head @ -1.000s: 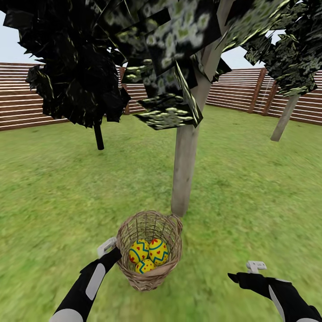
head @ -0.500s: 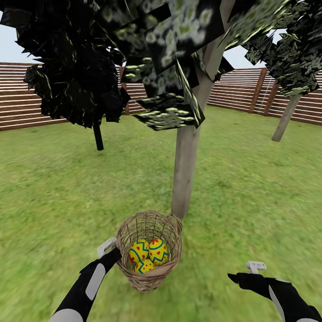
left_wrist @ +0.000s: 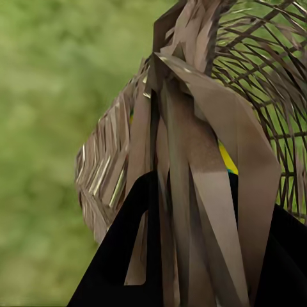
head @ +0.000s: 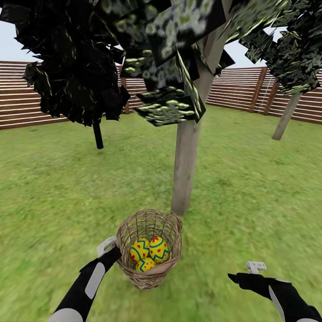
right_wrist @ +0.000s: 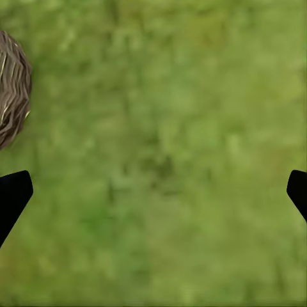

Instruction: Take the three Easter eggs out of the wicker basket on the lawn in the garden, then place them on the lawn next to a single tree (choose any tree) so that all three eggs are next to the same tree and none are left in the basket.

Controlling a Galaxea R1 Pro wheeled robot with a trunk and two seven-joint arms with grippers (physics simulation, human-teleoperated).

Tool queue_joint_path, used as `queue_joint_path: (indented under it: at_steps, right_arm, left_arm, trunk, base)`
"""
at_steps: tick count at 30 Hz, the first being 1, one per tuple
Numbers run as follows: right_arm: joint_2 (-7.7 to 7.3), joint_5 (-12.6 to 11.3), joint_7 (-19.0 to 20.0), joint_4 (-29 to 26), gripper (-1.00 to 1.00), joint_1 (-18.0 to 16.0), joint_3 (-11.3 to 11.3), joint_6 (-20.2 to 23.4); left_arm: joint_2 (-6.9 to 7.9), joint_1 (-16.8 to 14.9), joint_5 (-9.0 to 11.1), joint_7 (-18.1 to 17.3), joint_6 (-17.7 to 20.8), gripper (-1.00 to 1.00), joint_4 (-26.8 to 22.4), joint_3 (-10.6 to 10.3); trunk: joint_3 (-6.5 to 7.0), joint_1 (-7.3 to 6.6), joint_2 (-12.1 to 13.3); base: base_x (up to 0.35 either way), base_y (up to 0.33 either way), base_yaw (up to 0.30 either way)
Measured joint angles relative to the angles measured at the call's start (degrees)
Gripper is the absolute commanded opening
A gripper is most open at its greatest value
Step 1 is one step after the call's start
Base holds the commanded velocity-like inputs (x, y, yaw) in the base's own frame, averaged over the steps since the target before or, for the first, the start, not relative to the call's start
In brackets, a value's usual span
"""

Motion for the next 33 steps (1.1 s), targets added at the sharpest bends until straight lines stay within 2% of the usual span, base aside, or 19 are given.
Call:
queue_joint_path:
  at_steps: [7, 12, 20, 21, 22, 33]
  right_arm:
    - [0.0, 0.0, 0.0, 0.0, 1.0, 0.0, 0.0, 0.0]
    - [0.0, 0.0, 0.0, 0.0, 1.0, 0.0, 0.1, 0.0]
    - [0.03, 0.0, 0.0, 0.0, 1.0, 0.0, 0.0, 0.0]
    - [0.05, 0.0, 0.0, 0.0, 1.0, 0.0, 0.0, 0.0]
    - [0.06, 0.0, 0.0, 0.0, 1.0, 0.0, 0.0, 0.0]
    - [0.01, 0.0, 0.0, 0.0, 1.0, 0.0, 0.0, 0.0]
  left_arm:
    - [-0.01, 0.0, -0.5, 0.0, 3.7, -1.0, -3.5, 0.1]
    - [-0.01, 0.0, 0.3, -0.1, 3.0, -1.0, -2.7, 1.0]
    - [-0.01, 0.0, 0.2, -0.2, 3.0, -1.0, -2.6, 1.1]
    - [-0.01, 0.0, 0.2, -0.2, 3.0, 1.0, -2.6, 1.1]
    - [-0.02, 0.0, -1.0, -0.1, -0.5, 1.0, 0.2, 1.1]
    - [-0.03, 0.1, -1.0, -0.1, -0.6, 1.0, 0.3, 1.1]
  trunk:
    - [-1.26, 1.54, -2.8]
    - [-1.26, 1.55, -2.8]
    - [-1.26, 1.55, -2.8]
    - [-1.26, 1.55, -2.8]
    - [-1.28, 1.57, -2.8]
    - [-1.27, 1.56, -2.8]
  base:
    - [0.0, 0.0, 0.0]
    - [0.0, 0.0, 0.0]
    - [0.0, 0.0, 0.0]
    - [0.0, 0.0, 0.0]
    - [0.0, 0.0, 0.0]
    - [0.0, 0.0, 0.0]
